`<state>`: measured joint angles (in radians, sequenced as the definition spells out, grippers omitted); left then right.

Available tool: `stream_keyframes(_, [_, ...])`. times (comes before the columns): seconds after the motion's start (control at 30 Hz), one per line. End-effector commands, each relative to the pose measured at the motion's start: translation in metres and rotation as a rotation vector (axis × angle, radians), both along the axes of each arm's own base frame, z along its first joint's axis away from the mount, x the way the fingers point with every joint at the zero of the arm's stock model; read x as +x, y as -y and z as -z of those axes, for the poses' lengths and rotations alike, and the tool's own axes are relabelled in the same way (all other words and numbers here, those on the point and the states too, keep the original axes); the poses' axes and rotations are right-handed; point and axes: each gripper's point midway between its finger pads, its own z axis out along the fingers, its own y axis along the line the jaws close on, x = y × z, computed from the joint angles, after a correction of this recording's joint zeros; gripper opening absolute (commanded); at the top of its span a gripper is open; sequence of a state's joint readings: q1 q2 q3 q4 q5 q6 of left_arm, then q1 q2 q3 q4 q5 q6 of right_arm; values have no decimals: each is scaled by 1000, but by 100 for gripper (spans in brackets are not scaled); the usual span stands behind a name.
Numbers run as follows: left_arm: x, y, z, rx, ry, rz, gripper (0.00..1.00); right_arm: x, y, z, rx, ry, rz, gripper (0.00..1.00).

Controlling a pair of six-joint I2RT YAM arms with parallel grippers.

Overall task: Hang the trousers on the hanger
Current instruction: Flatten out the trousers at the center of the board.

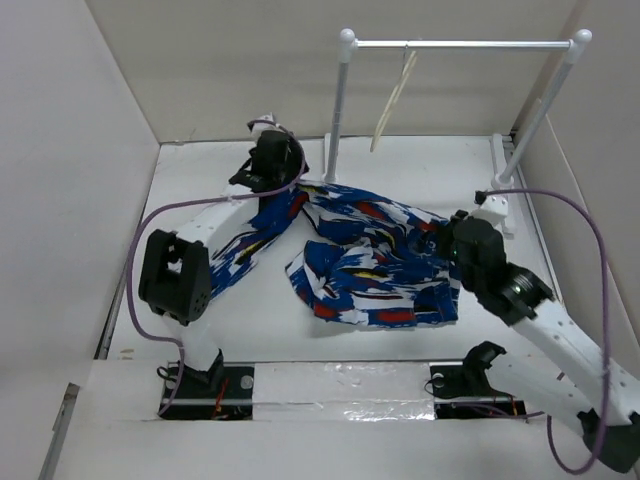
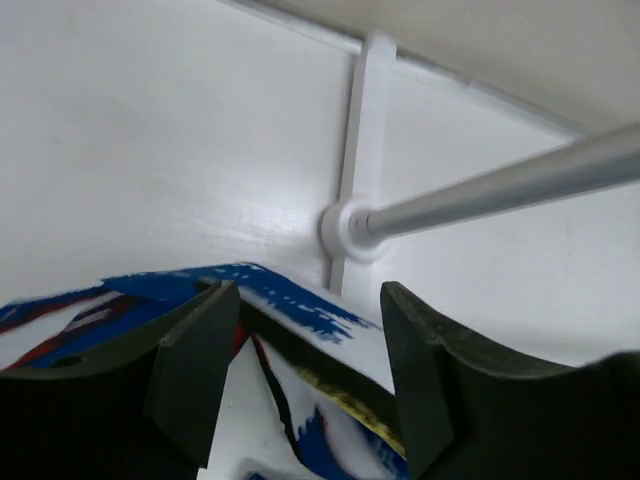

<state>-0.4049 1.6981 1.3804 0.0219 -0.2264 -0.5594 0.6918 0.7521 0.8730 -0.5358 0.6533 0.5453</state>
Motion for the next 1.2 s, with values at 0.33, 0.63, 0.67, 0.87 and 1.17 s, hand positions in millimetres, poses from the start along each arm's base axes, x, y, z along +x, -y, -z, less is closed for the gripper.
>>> stream_keyframes(0.33, [-178, 26, 88, -46, -31, 163, 51, 88, 60, 22, 69, 14, 135, 0])
stream_keyframes(0.63, [-234, 11, 182, -53, -245, 150, 50, 84, 62, 11, 97, 72, 87, 0])
stream_keyframes(0.67, [-233, 15, 183, -62, -246, 160, 50, 85, 61, 11, 101, 70, 79, 0])
stream_keyframes(0.87, [-229, 46, 196, -77, -290, 260, 49, 85, 56, 12, 115, 60, 57, 0])
stream_keyframes(1.17, [-213, 16, 113, -18, -145, 152, 0, 87, 71, 15, 108, 48, 111, 0])
